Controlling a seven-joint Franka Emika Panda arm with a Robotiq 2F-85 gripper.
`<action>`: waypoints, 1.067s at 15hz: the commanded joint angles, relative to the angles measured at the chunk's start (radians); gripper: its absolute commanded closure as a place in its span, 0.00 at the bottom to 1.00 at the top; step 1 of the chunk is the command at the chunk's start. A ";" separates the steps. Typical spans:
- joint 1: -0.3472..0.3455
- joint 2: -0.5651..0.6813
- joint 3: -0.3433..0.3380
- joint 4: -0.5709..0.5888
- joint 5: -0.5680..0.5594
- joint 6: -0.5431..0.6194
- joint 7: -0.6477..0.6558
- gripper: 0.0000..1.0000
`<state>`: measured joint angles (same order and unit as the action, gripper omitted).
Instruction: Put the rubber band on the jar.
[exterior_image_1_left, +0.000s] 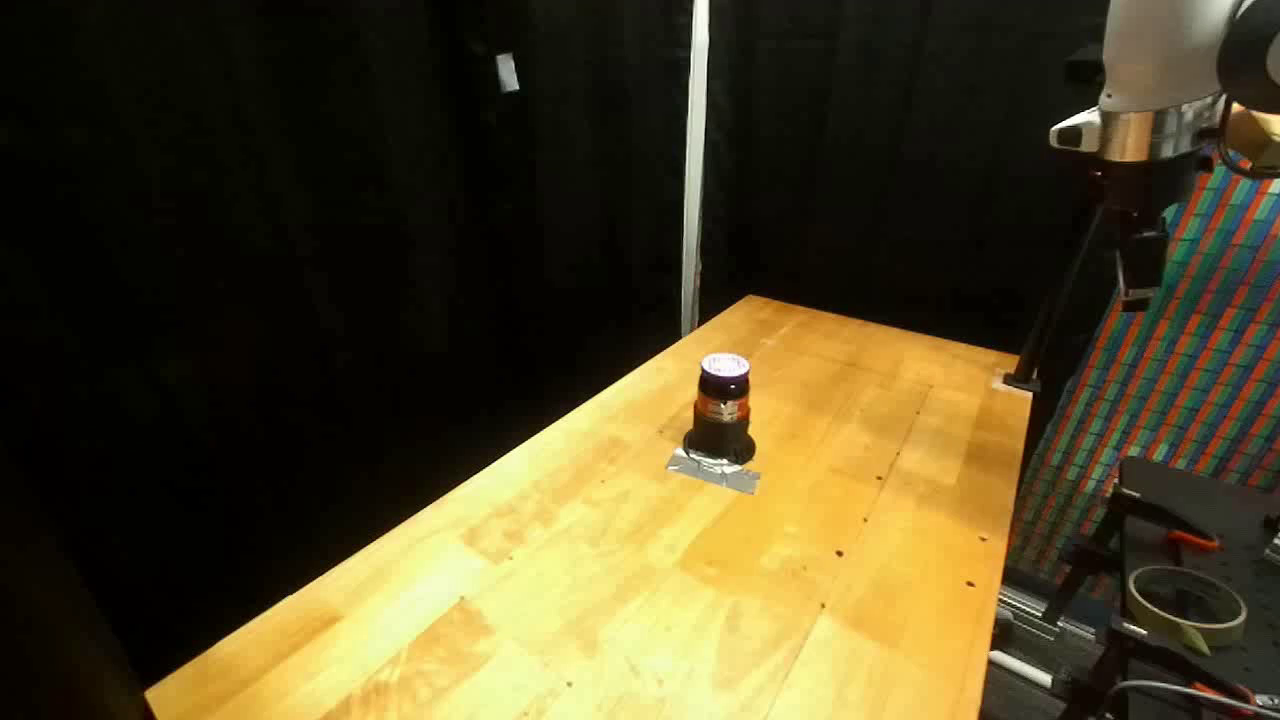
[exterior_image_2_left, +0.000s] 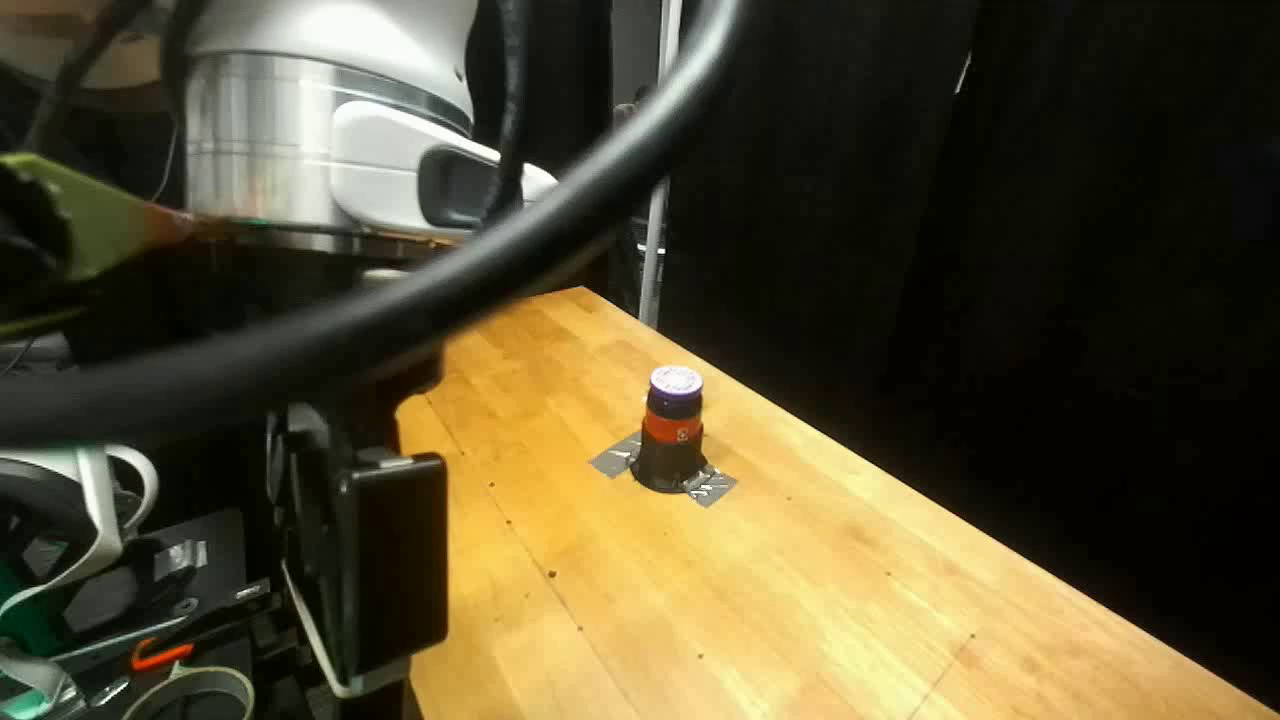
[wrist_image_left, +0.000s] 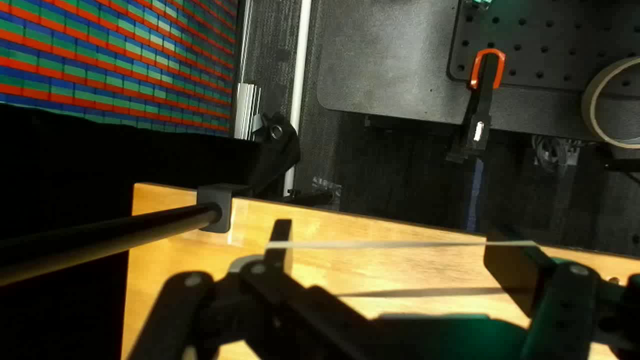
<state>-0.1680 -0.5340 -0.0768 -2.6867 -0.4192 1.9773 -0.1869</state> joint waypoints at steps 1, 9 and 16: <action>0.015 -0.001 -0.013 0.003 -0.005 -0.006 0.005 0.00; 0.063 0.179 -0.021 0.091 0.097 0.161 0.043 0.00; 0.137 0.586 -0.005 0.395 0.348 0.400 -0.029 0.00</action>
<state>-0.0520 -0.1339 -0.0876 -2.4676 -0.1652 2.3490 -0.1726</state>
